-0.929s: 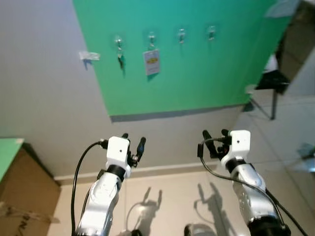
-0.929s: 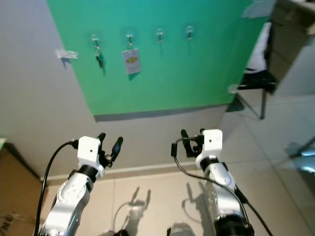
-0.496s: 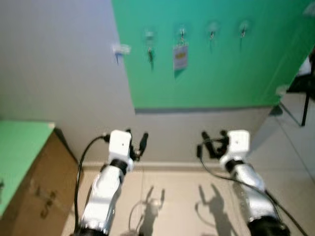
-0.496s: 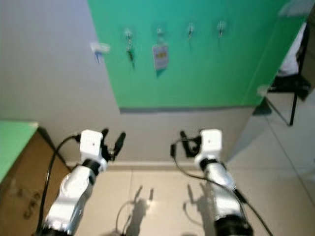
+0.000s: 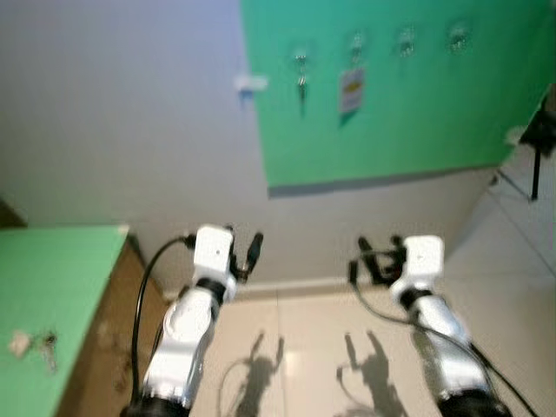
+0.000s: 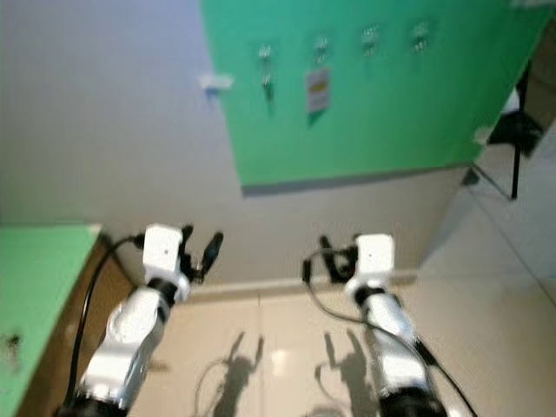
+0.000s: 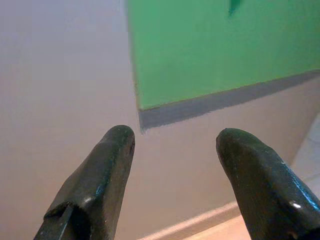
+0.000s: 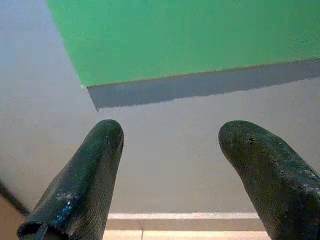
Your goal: Hang keys on a hook
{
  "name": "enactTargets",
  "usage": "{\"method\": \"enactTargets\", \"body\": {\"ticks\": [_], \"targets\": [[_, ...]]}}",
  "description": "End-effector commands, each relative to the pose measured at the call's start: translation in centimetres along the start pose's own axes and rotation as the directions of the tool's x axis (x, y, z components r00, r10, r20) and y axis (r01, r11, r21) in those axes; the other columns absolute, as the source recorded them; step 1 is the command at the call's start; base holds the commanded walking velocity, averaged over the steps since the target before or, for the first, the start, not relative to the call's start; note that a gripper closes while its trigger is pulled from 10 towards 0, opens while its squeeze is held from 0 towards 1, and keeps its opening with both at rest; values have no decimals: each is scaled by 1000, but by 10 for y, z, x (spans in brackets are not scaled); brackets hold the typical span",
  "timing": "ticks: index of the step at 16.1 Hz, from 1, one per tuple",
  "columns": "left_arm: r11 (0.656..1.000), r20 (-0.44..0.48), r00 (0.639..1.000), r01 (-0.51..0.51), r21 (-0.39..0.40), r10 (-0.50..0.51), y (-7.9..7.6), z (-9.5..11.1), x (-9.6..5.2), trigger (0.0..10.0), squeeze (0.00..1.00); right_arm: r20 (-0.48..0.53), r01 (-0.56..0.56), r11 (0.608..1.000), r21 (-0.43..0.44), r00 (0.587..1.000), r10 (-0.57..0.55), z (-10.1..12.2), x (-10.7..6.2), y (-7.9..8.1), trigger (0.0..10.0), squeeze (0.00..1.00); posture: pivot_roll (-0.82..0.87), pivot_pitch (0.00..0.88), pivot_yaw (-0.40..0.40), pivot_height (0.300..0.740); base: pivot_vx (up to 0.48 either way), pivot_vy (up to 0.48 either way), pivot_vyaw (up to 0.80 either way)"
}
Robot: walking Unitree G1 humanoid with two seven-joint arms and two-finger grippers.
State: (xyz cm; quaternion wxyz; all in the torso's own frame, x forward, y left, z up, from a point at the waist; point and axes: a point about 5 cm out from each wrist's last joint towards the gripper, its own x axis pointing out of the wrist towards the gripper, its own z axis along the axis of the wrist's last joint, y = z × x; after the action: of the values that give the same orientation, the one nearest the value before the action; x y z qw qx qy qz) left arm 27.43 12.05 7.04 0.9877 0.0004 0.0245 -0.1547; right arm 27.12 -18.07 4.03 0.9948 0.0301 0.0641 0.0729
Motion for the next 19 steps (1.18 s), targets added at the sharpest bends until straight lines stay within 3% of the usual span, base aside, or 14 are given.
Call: {"method": "enactTargets", "body": {"ticks": [1, 2, 5, 7, 9, 11, 19], "targets": [[999, -13, 999, -36, 17, 36, 12, -6, -11, 10000, 0, 29, -32, 999, 17, 999, 31, 2, 1, 9, 10000, 0, -241, 0, 86, 740, 0, 480, 0], [999, -7, 999, -39, 19, 39, 12, -6, -12, 10000, 0, 27, -32, 999, 17, 999, 31, 1, -1, 9, 10000, 0, -241, 0, 86, 740, 0, 480, 0], [995, -45, 998, -29, 100, 34, 20, -19, -42, 10000, 0, -8, -35, 999, 27, 999, 35, -16, -33, 3, 10000, 0, -230, 0, 82, 740, 0, 460, 0], [994, -51, 998, -27, 110, 32, 21, -21, -46, 10000, 0, -26, -48, 999, 22, 998, 48, -22, -45, 3, 10000, 0, -226, 0, 82, 740, 0, 219, 0], [990, -37, 999, -34, 135, 40, 22, -15, -43, 10000, 0, -58, -74, 997, -2, 996, 74, -29, -59, 5, 10000, 0, -226, 0, 85, 740, 0, 0, 0], [990, -33, 999, -25, 139, 30, 20, -13, -40, 10000, 0, -53, -74, 997, -2, 996, 74, -28, -60, 5, 10000, 0, -229, 0, 88, 740, 0, 0, 0], [997, -42, 999, 0, 80, 4, 2, -10, -29, 10000, 0, -50, -98, 995, 2, 994, 98, -27, -66, 8, 10000, 0, -234, 0, 92, 740, 456, 0, 0]]}}
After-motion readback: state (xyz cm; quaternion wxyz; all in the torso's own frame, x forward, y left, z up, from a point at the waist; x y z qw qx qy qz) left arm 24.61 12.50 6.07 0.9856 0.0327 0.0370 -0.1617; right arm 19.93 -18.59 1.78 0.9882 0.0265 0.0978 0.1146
